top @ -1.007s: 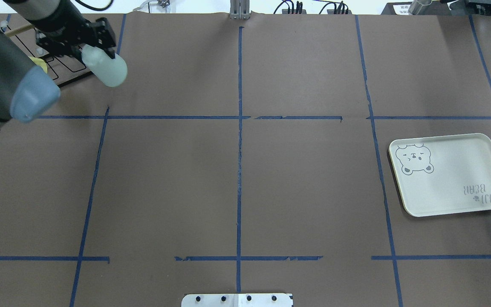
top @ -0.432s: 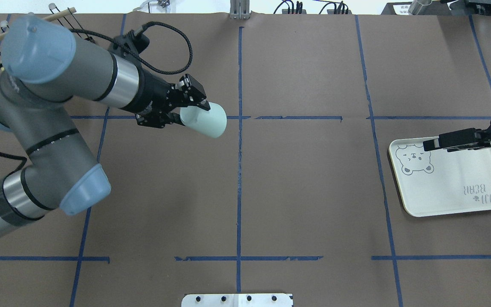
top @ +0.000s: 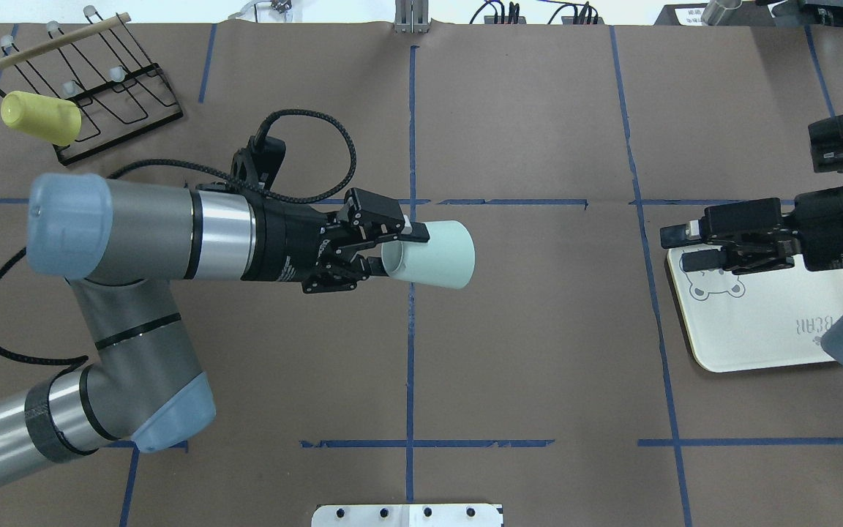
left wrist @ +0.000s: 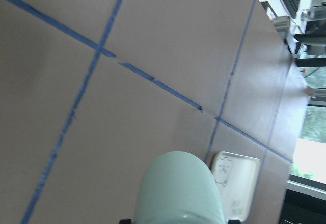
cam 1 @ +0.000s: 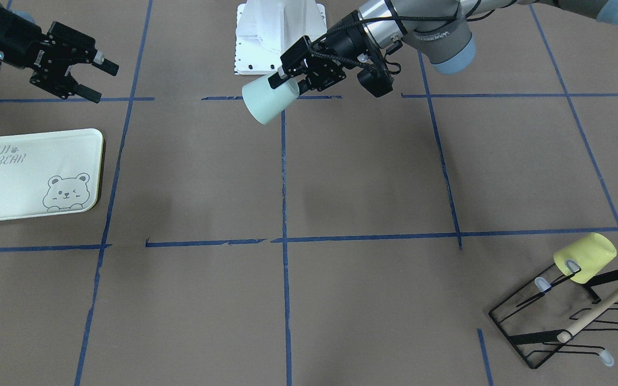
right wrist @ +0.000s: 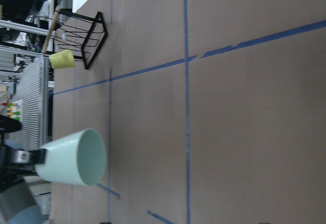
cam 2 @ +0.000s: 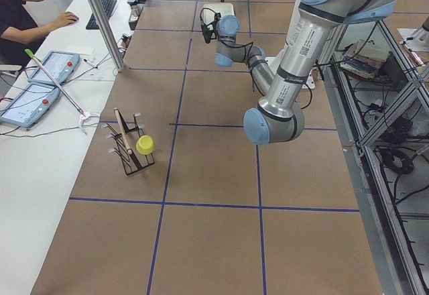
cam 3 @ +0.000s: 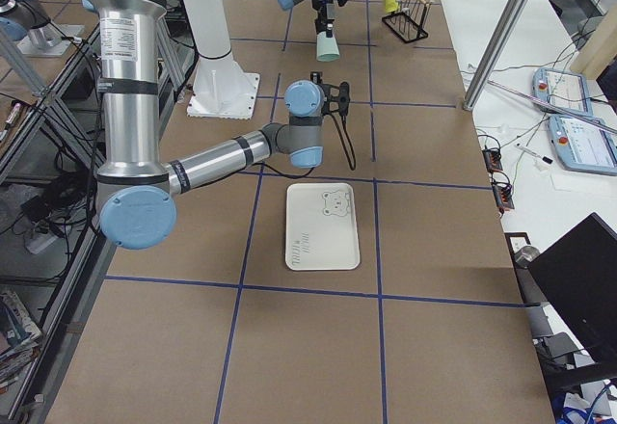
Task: Left arm grabs green cup and hands to right arm on tray
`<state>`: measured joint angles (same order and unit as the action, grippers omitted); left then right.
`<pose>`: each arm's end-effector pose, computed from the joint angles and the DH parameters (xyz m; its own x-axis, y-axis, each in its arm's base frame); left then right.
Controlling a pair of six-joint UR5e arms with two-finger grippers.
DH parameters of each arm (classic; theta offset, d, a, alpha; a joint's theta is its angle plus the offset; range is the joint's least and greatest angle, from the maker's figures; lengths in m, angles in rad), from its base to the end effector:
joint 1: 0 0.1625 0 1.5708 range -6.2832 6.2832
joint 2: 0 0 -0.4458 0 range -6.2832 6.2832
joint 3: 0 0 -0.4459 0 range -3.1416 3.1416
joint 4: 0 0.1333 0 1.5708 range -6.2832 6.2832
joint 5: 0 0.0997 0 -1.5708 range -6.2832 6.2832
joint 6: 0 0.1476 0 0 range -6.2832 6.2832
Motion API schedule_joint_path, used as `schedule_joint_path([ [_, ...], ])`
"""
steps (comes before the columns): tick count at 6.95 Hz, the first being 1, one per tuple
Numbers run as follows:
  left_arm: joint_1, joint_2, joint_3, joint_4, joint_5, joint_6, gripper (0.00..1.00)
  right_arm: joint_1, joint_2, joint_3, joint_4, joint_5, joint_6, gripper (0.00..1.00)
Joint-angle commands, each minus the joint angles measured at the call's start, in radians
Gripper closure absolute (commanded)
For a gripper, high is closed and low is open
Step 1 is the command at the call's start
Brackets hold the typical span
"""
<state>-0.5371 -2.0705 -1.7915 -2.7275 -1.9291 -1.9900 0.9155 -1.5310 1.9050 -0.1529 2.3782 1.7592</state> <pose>0.5171 -0.4029 0.1229 -0.3147 -0.2562 -0.9139 0.0698 0.9540 -0.2915 -0.2900 -0.4210 0.3254 -0.1535 0.0128 0.9881 -0.0915 0.9954 -0.0271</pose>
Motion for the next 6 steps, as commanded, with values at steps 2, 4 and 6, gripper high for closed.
schedule_joint_path([
  [2, 0.084, 0.020, 0.138, -0.550, 0.059, -0.109, 0.91, -0.140, 0.124, 0.012, 0.276, -0.185, 0.369, 0.00],
  [4, 0.103, 0.006, 0.136, -0.613, 0.099, -0.131, 0.91, -0.230, 0.137, 0.006, 0.334, -0.275, 0.391, 0.00],
  [6, 0.126, 0.003, 0.136, -0.624, 0.125, -0.131, 0.91, -0.263, 0.153, 0.011, 0.334, -0.278, 0.391, 0.00],
])
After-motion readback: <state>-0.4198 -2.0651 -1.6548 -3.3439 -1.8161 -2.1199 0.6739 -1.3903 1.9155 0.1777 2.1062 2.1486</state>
